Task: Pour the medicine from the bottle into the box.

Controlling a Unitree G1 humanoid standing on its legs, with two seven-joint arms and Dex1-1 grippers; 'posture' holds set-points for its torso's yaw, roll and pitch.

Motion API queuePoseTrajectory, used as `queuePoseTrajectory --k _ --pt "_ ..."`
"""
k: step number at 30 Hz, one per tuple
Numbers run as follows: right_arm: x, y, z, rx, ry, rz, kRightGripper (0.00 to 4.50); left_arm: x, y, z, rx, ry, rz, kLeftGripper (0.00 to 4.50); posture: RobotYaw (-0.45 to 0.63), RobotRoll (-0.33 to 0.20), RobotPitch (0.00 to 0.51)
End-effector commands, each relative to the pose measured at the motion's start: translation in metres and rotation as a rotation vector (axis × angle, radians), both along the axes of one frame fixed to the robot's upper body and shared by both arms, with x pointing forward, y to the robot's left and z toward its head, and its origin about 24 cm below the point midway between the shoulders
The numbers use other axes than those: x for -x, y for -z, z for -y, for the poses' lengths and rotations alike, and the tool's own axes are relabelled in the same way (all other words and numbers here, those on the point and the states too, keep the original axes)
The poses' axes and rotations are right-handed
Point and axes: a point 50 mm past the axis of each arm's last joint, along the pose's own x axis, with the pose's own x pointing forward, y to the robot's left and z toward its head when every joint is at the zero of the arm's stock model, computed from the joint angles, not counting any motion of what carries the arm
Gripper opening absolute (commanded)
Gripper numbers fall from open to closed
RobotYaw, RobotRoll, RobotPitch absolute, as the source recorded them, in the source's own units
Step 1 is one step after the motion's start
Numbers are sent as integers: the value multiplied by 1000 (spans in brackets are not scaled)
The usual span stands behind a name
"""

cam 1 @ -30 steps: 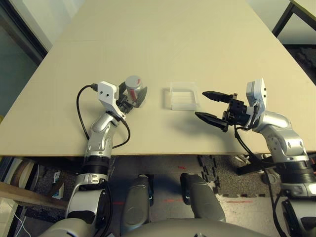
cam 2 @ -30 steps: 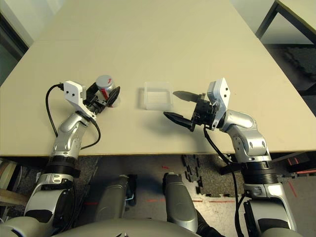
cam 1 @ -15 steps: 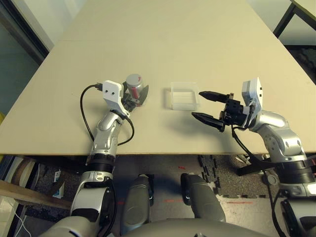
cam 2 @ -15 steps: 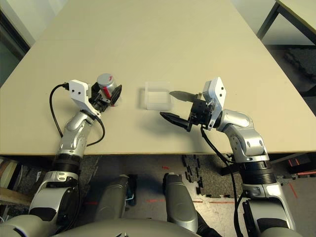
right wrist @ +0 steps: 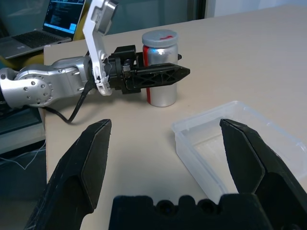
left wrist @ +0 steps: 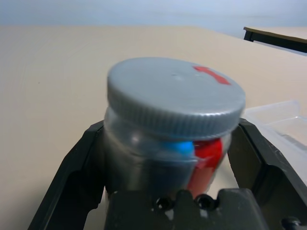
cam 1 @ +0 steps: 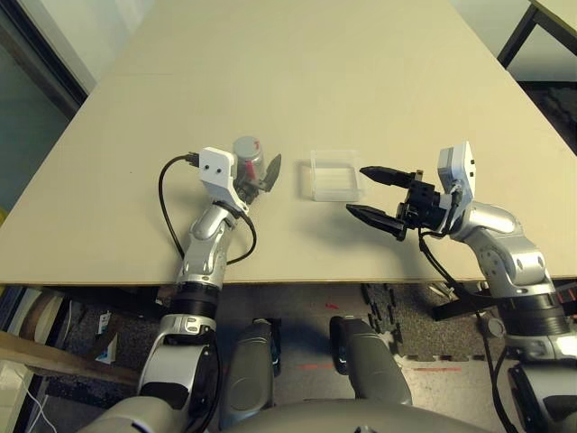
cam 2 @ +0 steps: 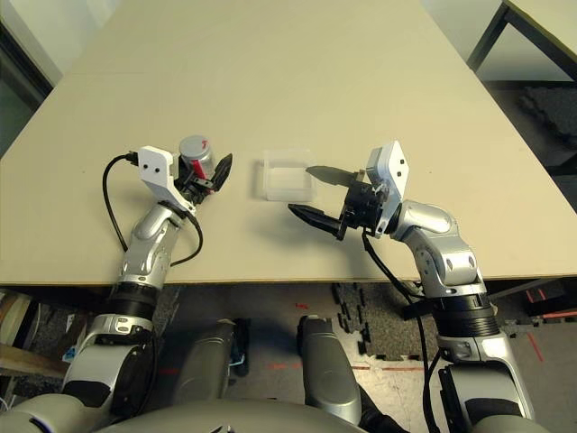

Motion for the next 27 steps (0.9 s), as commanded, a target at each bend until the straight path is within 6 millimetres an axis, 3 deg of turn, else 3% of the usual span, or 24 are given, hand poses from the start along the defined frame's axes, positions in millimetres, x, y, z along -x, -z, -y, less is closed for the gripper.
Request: queuePoseTrajectory --k 1,17,20,23,27 --pt "2 1 -4 3 -17 1 4500 0 0 1 -17 -29 -9 4446 -157 0 155" --pt "4 1 -3 8 -16 -1 4500 -19 4 -1 -60 -80 -34 4446 -178 0 159" --pt "5 2 -2 9 -14 -3 4500 -21 4 -1 -58 -71 -32 3860 -182 0 160" --pt "6 3 -2 9 -14 -6 4500 -20 5 -2 -56 -60 -27 2840 -183 0 161" --pt "7 4 -2 9 -14 -9 4500 -15 3 -3 -31 -7 -23 2847 -184 0 160"
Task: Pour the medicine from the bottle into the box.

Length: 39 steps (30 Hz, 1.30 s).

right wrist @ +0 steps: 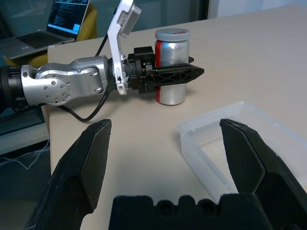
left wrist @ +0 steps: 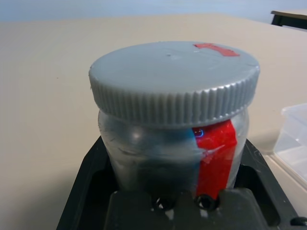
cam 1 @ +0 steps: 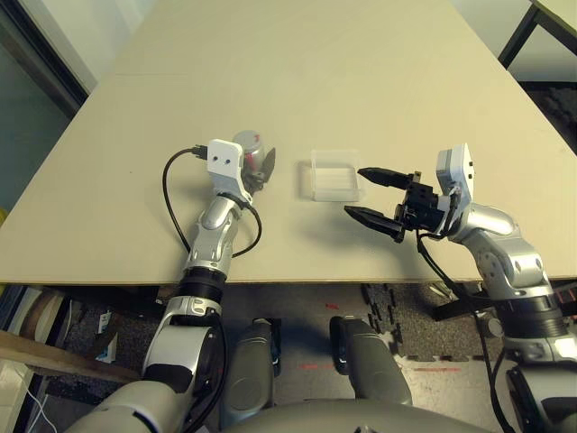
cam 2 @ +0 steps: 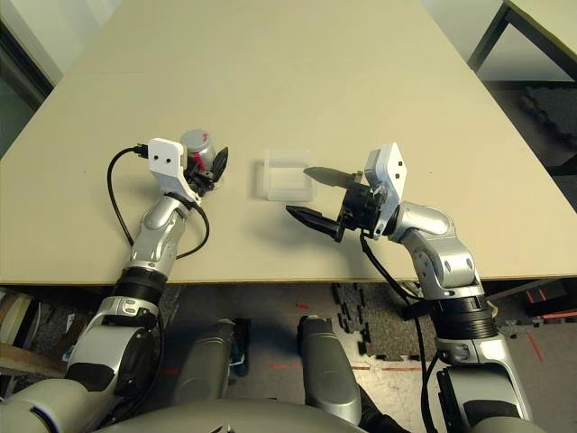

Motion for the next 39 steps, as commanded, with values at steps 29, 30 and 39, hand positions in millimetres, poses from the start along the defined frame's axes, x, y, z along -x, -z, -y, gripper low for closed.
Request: queuePoseTrajectory --k 29,30,39 --pt "-32 -60 -27 -29 -107 -77 4500 12 -64 -2 -25 911 -132 2847 -211 0 149" --pt "-33 -62 -30 -27 -114 -76 4500 11 -64 -1 -31 921 -132 2847 -213 0 149" --pt "-44 -75 -56 -26 -181 -68 4500 5 -64 15 -90 981 -117 2847 -224 0 150"
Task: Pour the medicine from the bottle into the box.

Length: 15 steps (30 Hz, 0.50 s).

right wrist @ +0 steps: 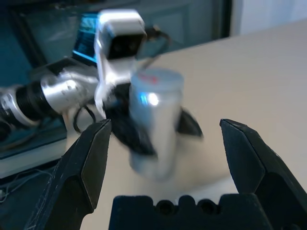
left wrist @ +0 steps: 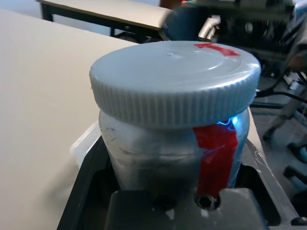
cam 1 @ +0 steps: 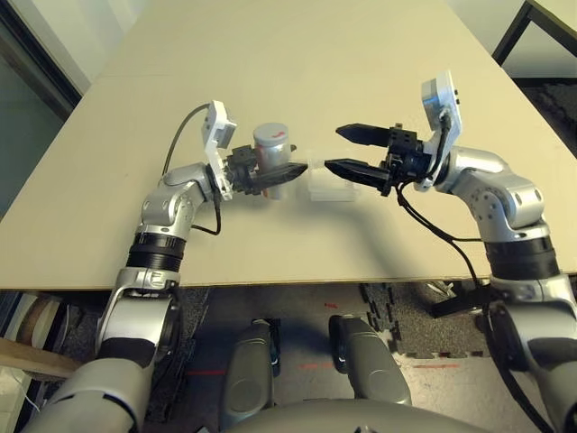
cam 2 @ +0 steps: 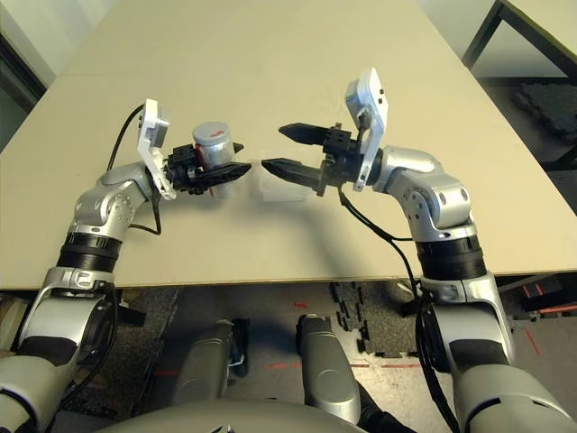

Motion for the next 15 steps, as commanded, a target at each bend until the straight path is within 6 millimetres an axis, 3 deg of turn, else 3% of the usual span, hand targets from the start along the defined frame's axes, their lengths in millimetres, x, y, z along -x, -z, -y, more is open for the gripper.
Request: queuePoseTrajectory --k 1,15 --pt "-3 2 -9 21 -23 -15 4500 -2 -1 5 -34 30 27 2847 -224 0 151" --pt "-12 -2 -34 31 -65 -13 4500 -1 2 11 -65 55 45 2847 -214 0 159"
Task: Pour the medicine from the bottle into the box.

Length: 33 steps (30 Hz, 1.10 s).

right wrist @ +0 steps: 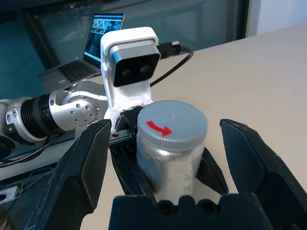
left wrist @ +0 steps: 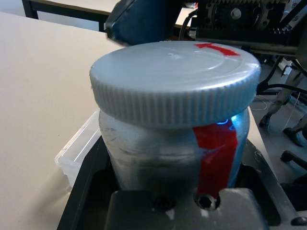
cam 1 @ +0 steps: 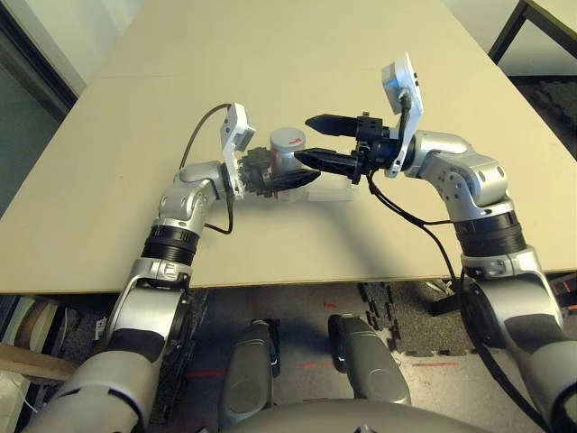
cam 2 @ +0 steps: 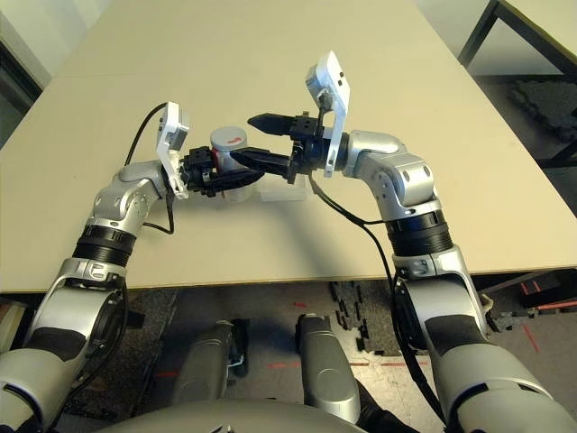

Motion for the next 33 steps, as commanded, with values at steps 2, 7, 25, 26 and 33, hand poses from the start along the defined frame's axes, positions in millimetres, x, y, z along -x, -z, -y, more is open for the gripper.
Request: queuePoseTrajectory --k 2,7,25,26,33 --pt "-2 -3 -10 13 -26 21 4500 0 -2 3 -26 17 18 2847 -213 0 158" --pt "-4 -3 -13 22 -36 25 4500 0 -2 4 -26 16 21 2847 -206 0 157" --pt "-7 0 -14 40 -45 43 2576 2 -2 4 -29 17 26 2847 -195 0 148" --pt "-7 0 -14 39 -45 43 2575 2 -2 4 -29 17 25 2847 -195 0 148" --pt "-5 -3 -14 25 -98 57 2575 2 -1 3 -34 28 20 2847 -197 0 147"
